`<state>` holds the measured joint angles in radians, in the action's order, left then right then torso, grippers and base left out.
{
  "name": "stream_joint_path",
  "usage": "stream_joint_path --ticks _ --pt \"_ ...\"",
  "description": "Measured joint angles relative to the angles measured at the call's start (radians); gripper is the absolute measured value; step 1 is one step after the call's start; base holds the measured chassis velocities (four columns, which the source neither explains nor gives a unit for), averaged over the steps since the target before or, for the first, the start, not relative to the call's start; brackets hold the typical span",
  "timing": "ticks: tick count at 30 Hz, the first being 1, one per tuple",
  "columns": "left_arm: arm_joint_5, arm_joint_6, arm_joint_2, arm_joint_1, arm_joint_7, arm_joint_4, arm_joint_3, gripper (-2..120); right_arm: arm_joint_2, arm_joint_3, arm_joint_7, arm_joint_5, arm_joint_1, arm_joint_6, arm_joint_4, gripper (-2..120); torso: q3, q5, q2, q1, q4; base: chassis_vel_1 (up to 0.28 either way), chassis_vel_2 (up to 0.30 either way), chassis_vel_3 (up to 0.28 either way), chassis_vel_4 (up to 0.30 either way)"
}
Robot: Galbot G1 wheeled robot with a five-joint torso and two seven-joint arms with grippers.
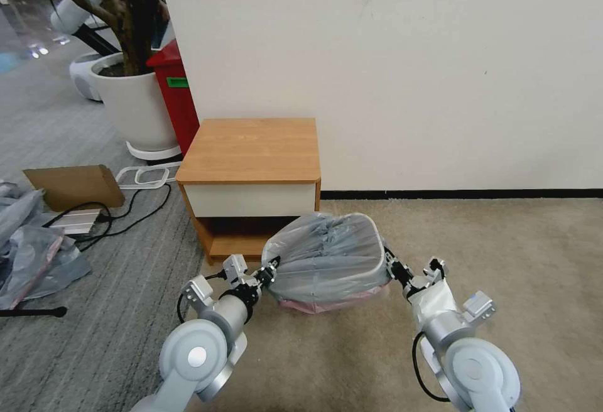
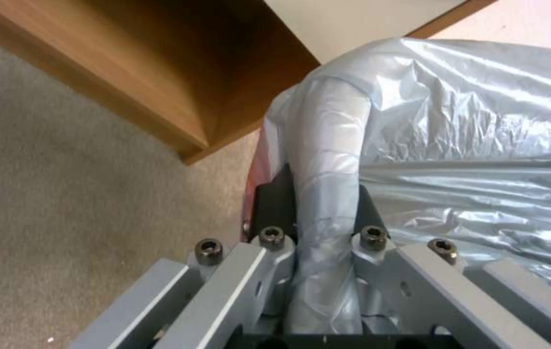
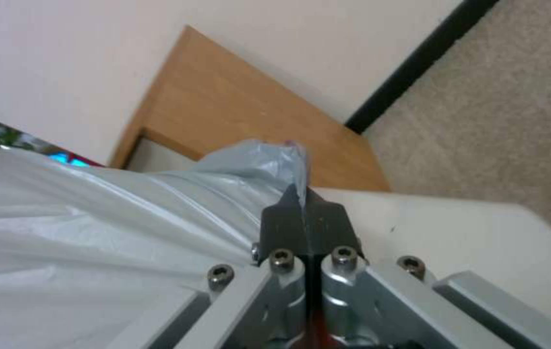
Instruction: Pick up the garbage bag from the table and place it over the trash can.
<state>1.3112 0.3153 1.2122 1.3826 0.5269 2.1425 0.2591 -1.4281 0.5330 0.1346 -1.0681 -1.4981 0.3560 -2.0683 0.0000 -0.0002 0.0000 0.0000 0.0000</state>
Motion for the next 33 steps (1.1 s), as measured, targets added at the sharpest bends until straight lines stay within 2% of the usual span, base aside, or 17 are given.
stream_joint_path --ticks 4,7,11,13,16,19,21,22,26,27,30,31,33 --pt "0.007 0.004 -0.006 0.000 -0.004 0.009 0.001 5 0.004 0.003 -0.002 0.013 0.012 0.005 0.030 0 0.000 0.0003 0.000 0.000 0.0000 0.000 0.000 0.000 0.000" --pt "0.007 0.007 -0.011 0.000 -0.011 0.009 0.007 5 0.012 0.011 -0.001 0.013 0.007 0.008 0.025 7 0.000 0.0003 0.000 0.000 0.0000 0.000 0.000 0.000 0.000" --pt "-0.043 0.022 -0.024 0.000 -0.037 -0.011 0.017 5 0.035 0.030 -0.044 -0.004 -0.038 0.008 -0.039 25 0.000 0.0000 0.000 0.000 0.0000 0.000 0.000 0.000 0.000" --pt "-0.046 0.023 -0.026 -0.001 -0.039 -0.013 0.019 5 0.039 0.032 -0.052 -0.008 -0.046 0.008 -0.051 28 0.000 0.0000 0.000 0.000 0.0000 0.000 0.000 0.000 0.000" --pt "-0.050 0.026 -0.031 -0.005 -0.039 -0.019 0.025 4 0.057 0.044 -0.074 -0.017 -0.084 0.004 -0.099 43 0.000 0.0001 0.000 0.000 -0.0001 0.000 0.000 0.000 0.000" --pt "-0.054 0.026 -0.034 -0.006 -0.039 -0.024 0.029 4 0.064 0.055 -0.081 -0.018 -0.105 -0.009 -0.128 50 0.000 0.0002 0.000 0.000 0.0000 0.000 0.000 0.000 0.000" --pt "-0.085 0.031 -0.041 -0.006 -0.040 -0.034 0.028 4 0.072 0.081 -0.085 -0.018 -0.122 -0.037 -0.170 63 0.000 0.0002 0.000 0.000 -0.0001 0.000 0.000 0.000 0.000" --pt "-0.085 0.031 -0.041 -0.006 -0.040 -0.034 0.028 4 0.072 0.081 -0.085 -0.018 -0.122 -0.037 -0.170 63 0.000 0.0002 0.000 0.000 -0.0001 0.000 0.000 0.000 0.000" --pt "-0.211 0.035 -0.055 -0.002 -0.075 -0.054 0.006 4 0.102 0.135 -0.099 -0.025 -0.096 -0.040 -0.247 81 0.000 0.0001 0.000 0.000 -0.0003 0.000 0.000 0.000 0.000" --pt "-0.211 0.035 -0.055 -0.002 -0.075 -0.054 0.006 4 0.102 0.135 -0.099 -0.025 -0.096 -0.040 -0.247 81 0.000 0.0001 0.000 0.000 -0.0003 0.000 0.000 0.000 0.000" --pt "-0.326 0.040 -0.064 -0.007 -0.096 -0.062 -0.034 4 0.213 0.075 -0.139 0.004 -0.011 0.039 -0.318 93 0.000 0.0002 0.000 0.000 0.0000 0.000 0.000 0.000 0.000" --pt "-0.326 0.040 -0.064 -0.007 -0.096 -0.062 -0.034 4 0.213 0.075 -0.139 0.004 -0.011 0.039 -0.318 93 0.000 0.0002 0.000 0.000 0.0000 0.000 0.000 0.000 0.000" --pt "-0.383 0.041 -0.065 -0.010 -0.099 -0.063 -0.059 4 0.305 -0.010 -0.249 0.202 0.047 0.112 -0.321 86 0.000 0.0002 0.000 0.000 -0.0002 0.000 0.000 0.000 0.000"
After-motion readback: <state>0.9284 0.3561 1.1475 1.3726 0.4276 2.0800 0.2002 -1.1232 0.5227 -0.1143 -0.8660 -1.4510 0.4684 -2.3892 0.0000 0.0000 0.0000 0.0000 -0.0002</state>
